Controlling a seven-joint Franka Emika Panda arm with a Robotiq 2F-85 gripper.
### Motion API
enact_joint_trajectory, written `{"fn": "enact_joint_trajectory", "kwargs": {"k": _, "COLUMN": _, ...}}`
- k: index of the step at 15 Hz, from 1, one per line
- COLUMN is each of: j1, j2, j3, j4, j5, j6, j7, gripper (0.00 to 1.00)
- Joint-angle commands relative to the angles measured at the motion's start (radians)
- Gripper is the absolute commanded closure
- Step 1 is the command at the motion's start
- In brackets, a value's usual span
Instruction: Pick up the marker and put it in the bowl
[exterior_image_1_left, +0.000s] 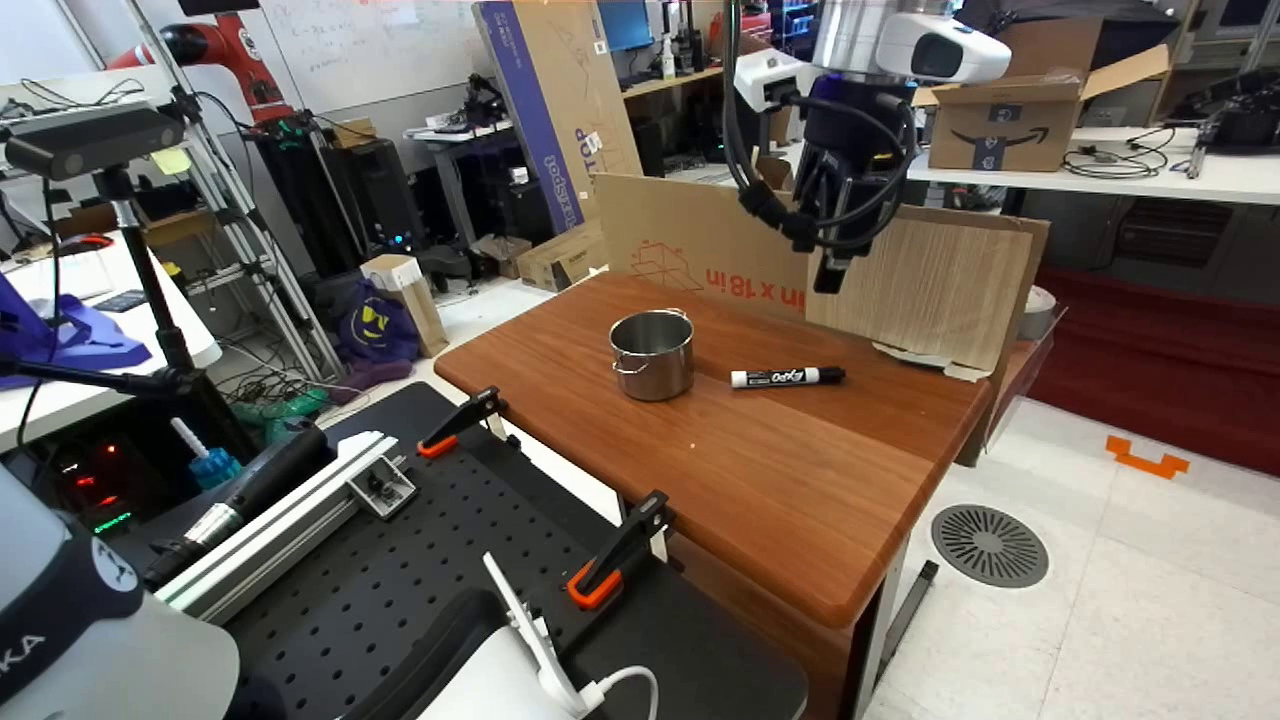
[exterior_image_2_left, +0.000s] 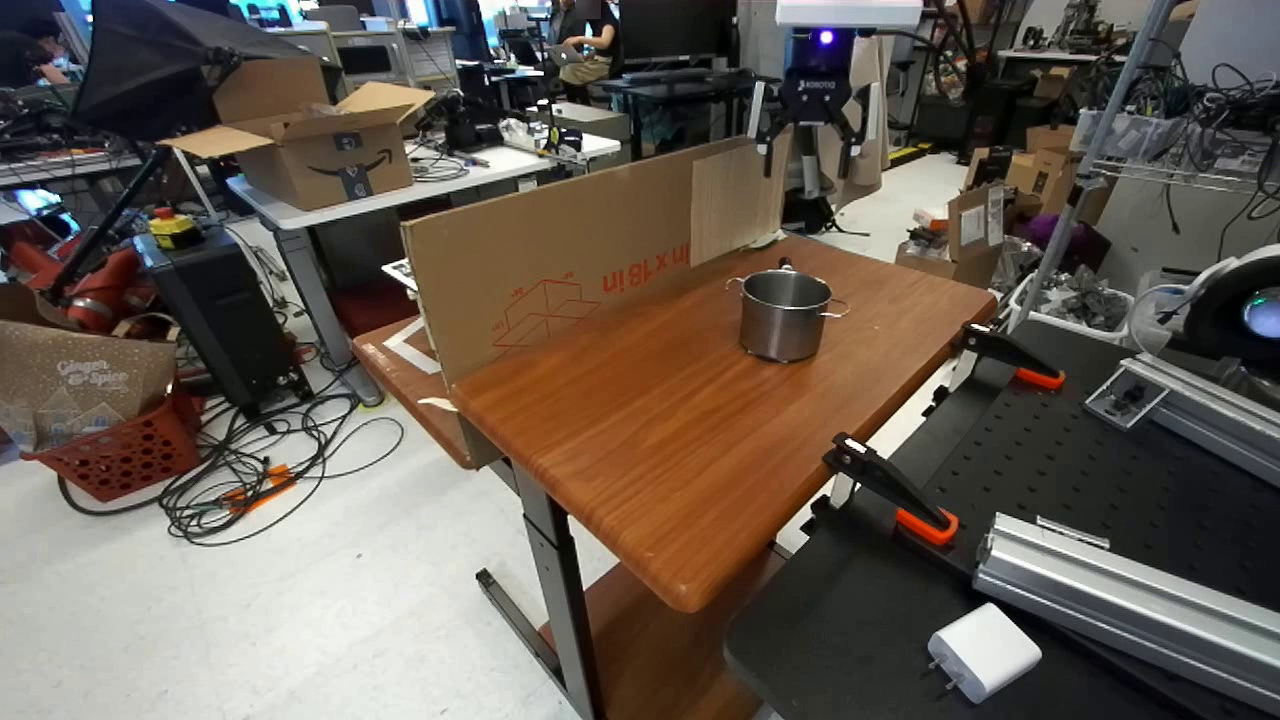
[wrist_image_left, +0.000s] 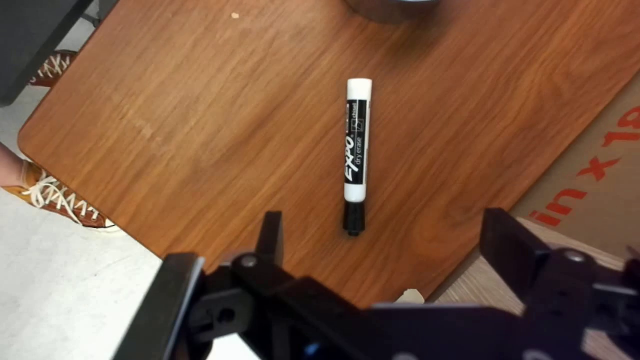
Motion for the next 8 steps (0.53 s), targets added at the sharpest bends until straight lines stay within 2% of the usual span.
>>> {"fn": "enact_joint_trajectory", "kwargs": {"k": 1, "j1": 0.026, "j2": 0.055, "j3": -0.02, "j4": 0.038, "j5": -0.014, "j6": 0.029, "j7": 0.049, "gripper": 0.0}}
{"fn": "enact_joint_trajectory", "kwargs": {"k": 8, "j1": 0.046, "j2": 0.173, "j3": -0.038, "j4": 0.089, "j5": -0.025, "j6": 0.039, "j7": 0.098, "gripper": 0.0}}
